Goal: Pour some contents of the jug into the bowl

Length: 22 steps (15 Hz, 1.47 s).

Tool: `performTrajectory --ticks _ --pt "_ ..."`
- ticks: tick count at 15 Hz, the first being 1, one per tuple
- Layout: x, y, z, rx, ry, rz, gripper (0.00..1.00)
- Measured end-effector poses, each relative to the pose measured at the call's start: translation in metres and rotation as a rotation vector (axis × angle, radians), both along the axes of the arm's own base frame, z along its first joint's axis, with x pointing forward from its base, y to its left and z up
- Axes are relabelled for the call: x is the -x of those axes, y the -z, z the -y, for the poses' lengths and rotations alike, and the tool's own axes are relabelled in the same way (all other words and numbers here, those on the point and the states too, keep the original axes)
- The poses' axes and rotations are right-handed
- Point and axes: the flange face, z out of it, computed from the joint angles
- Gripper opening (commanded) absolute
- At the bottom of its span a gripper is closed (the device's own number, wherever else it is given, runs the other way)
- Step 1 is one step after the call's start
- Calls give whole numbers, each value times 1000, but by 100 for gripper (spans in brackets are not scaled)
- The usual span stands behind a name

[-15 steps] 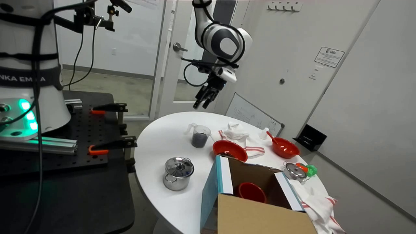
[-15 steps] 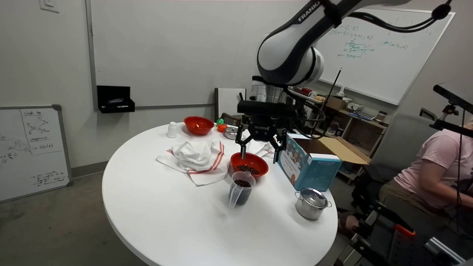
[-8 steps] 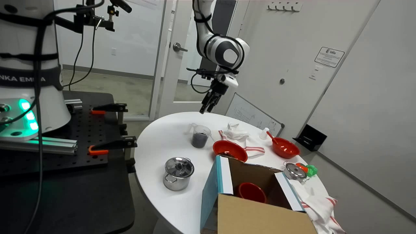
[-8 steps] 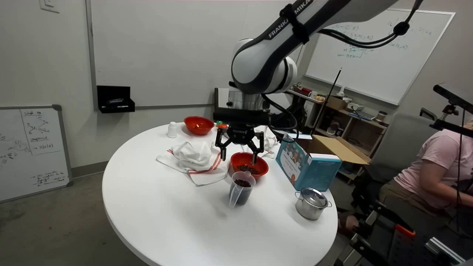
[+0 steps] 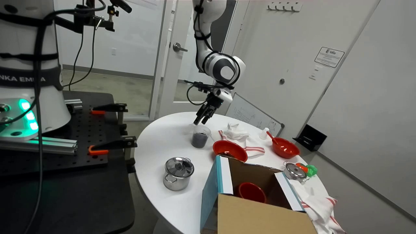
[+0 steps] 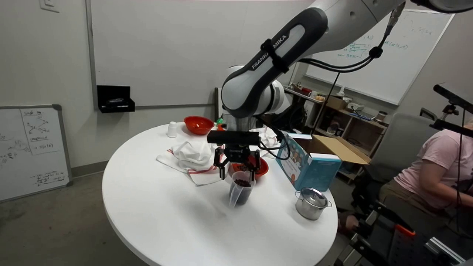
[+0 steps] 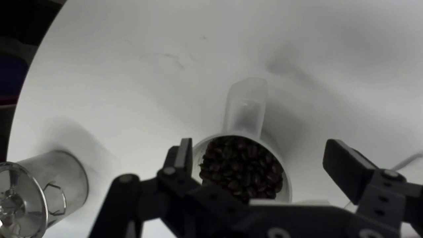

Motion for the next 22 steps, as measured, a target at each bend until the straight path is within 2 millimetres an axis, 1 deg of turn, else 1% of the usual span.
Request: performTrajectory --ticks 4,10,18,19,20,21,22 --pt "3 3 -1 -18 32 -30 100" --pt "8 4 -10 -55 67 -66 100" --pt "8 4 -7 -55 73 -65 99" --pt "8 4 -6 -55 73 -65 96" --pt "8 4 -6 -56 74 -65 73" --pt "8 5 -6 -56 74 -65 71" --pt "9 5 -6 -56 74 -66 67"
